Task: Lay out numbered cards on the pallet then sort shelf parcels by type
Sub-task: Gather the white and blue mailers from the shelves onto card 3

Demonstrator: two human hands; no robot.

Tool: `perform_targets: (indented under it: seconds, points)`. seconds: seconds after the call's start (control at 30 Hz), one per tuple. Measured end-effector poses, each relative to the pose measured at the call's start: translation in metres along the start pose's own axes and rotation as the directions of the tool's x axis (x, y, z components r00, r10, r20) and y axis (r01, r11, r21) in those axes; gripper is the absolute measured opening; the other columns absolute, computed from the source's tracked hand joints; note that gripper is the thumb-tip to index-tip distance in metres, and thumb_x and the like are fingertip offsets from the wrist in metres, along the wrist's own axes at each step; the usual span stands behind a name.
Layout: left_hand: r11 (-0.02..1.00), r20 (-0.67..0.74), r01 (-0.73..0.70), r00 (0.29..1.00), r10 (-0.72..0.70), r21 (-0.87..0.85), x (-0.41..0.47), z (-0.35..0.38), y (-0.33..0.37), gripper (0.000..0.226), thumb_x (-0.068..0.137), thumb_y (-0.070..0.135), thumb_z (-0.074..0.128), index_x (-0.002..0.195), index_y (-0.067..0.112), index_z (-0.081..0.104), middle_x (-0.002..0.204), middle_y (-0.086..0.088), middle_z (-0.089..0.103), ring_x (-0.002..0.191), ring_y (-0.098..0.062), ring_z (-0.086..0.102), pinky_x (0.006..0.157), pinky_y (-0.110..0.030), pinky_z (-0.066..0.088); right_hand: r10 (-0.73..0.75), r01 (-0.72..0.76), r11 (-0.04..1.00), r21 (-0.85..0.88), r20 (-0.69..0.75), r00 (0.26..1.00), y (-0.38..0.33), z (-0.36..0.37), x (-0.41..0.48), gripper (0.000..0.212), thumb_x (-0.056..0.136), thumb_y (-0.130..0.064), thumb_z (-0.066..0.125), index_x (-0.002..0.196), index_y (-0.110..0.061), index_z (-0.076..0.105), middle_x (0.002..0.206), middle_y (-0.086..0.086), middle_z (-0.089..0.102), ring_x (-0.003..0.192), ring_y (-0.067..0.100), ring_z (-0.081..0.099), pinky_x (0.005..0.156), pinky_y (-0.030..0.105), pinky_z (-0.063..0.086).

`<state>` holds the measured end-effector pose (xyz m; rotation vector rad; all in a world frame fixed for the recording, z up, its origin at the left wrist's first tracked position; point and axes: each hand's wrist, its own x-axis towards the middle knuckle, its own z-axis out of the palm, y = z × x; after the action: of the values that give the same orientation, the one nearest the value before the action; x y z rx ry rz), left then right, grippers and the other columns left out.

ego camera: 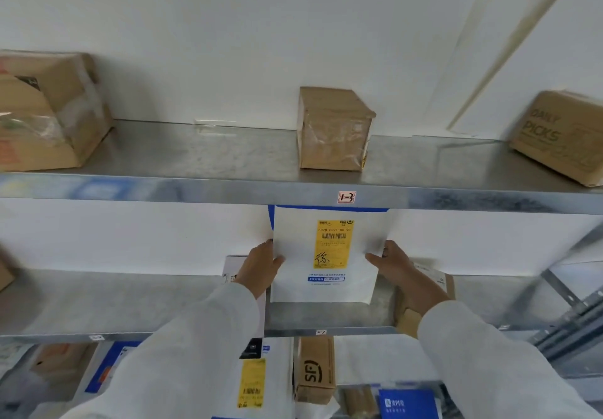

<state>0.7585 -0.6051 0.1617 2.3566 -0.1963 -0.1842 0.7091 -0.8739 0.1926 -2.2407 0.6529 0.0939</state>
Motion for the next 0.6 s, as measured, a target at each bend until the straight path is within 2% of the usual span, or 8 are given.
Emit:
perform_targets:
  seconds: [0.1, 0.2, 0.27, 0.3, 0.37, 0.43, 0.53, 0.6]
  points:
    - [0.999, 0.023, 0.028, 0.999, -0.027, -0.034, 0.004, -0.003, 0.0, 0.026, 0.094, 0.019, 0.057, 0.111, 0.0, 0.06, 0.107, -0.011, 0.065, 0.096, -0.025, 0.06, 0.084, -0.025, 0.044, 0.003, -0.004, 0.999, -0.052, -0.035, 0.999, 0.001, 0.005, 0.003, 0.045, 0.092, -0.027, 0.062, 0.127, -0.006, 0.044, 0.121, 0.008, 0.06, 0.093, 0.022, 0.054, 0.076, 0.03, 0.043]
    - [0.998, 0.019, 0.038, 0.999, -0.037, -0.052, 0.007, -0.003, -0.002, 0.014, 0.093, 0.017, 0.06, 0.086, 0.004, 0.059, 0.085, -0.007, 0.061, 0.08, -0.022, 0.055, 0.074, -0.022, 0.038, 0.006, -0.008, 0.999, -0.032, -0.076, 0.997, 0.008, 0.014, 0.005, 0.038, 0.091, -0.024, 0.063, 0.119, -0.003, 0.049, 0.117, 0.013, 0.061, 0.097, 0.027, 0.056, 0.079, 0.034, 0.045]
    - [0.997, -0.004, 0.038, 0.999, -0.039, -0.064, 0.006, -0.002, -0.003, 0.023, 0.093, 0.016, 0.06, 0.072, 0.009, 0.052, 0.071, -0.001, 0.055, 0.073, -0.021, 0.051, 0.069, -0.02, 0.036, 0.012, -0.01, 1.0, 0.016, -0.103, 0.995, 0.01, 0.017, 0.006, 0.036, 0.09, -0.024, 0.065, 0.115, -0.001, 0.052, 0.115, 0.015, 0.063, 0.1, 0.03, 0.059, 0.083, 0.037, 0.047]
    - [0.996, -0.016, 0.036, 0.999, -0.037, -0.077, 0.006, 0.0, -0.004, 0.021, 0.093, 0.015, 0.06, 0.074, 0.008, 0.054, 0.072, 0.0, 0.055, 0.073, -0.021, 0.051, 0.07, -0.02, 0.037, 0.014, -0.01, 0.999, 0.039, -0.101, 0.995, 0.01, 0.017, 0.006, 0.035, 0.09, -0.022, 0.065, 0.116, -0.002, 0.053, 0.117, 0.015, 0.063, 0.101, 0.03, 0.059, 0.083, 0.036, 0.047]
    - [0.993, -0.04, 0.031, 0.999, -0.035, -0.118, 0.007, 0.002, -0.004, 0.014, 0.093, 0.014, 0.059, 0.089, 0.002, 0.063, 0.082, -0.003, 0.06, 0.079, -0.022, 0.054, 0.075, -0.022, 0.039, 0.025, -0.017, 0.995, 0.101, -0.083, 0.996, 0.008, 0.018, 0.004, 0.037, 0.092, -0.018, 0.063, 0.124, -0.003, 0.054, 0.123, 0.013, 0.062, 0.108, 0.031, 0.058, 0.087, 0.033, 0.044]
    - [0.988, -0.069, 0.032, 0.997, -0.043, -0.153, 0.008, 0.005, -0.005, 0.014, 0.093, 0.014, 0.059, 0.088, 0.001, 0.064, 0.084, -0.007, 0.062, 0.08, -0.025, 0.056, 0.075, -0.025, 0.039, 0.024, -0.011, 0.99, 0.138, -0.09, 0.996, 0.009, 0.018, 0.001, 0.038, 0.092, -0.015, 0.062, 0.127, -0.002, 0.054, 0.123, 0.013, 0.062, 0.11, 0.031, 0.057, 0.087, 0.032, 0.043]
    - [0.973, -0.081, 0.049, 0.994, -0.068, -0.225, 0.006, 0.008, -0.008, 0.017, 0.092, 0.014, 0.06, 0.085, -0.001, 0.064, 0.085, -0.014, 0.066, 0.082, -0.031, 0.059, 0.076, -0.03, 0.046, 0.019, -0.002, 0.984, 0.178, -0.097, 0.995, 0.016, 0.018, -0.002, 0.033, 0.094, -0.018, 0.06, 0.123, -0.003, 0.056, 0.104, 0.006, 0.064, 0.093, 0.023, 0.055, 0.081, 0.031, 0.044]
    - [0.969, -0.084, 0.048, 0.994, -0.07, -0.243, 0.004, 0.009, -0.01, 0.019, 0.092, 0.014, 0.059, 0.086, -0.003, 0.065, 0.086, -0.017, 0.067, 0.081, -0.032, 0.059, 0.078, -0.033, 0.048, 0.009, 0.007, 0.981, 0.193, -0.082, 0.997, 0.02, 0.017, -0.004, 0.032, 0.095, -0.022, 0.058, 0.121, -0.003, 0.058, 0.094, 0.002, 0.062, 0.091, 0.023, 0.056, 0.084, 0.036, 0.049]
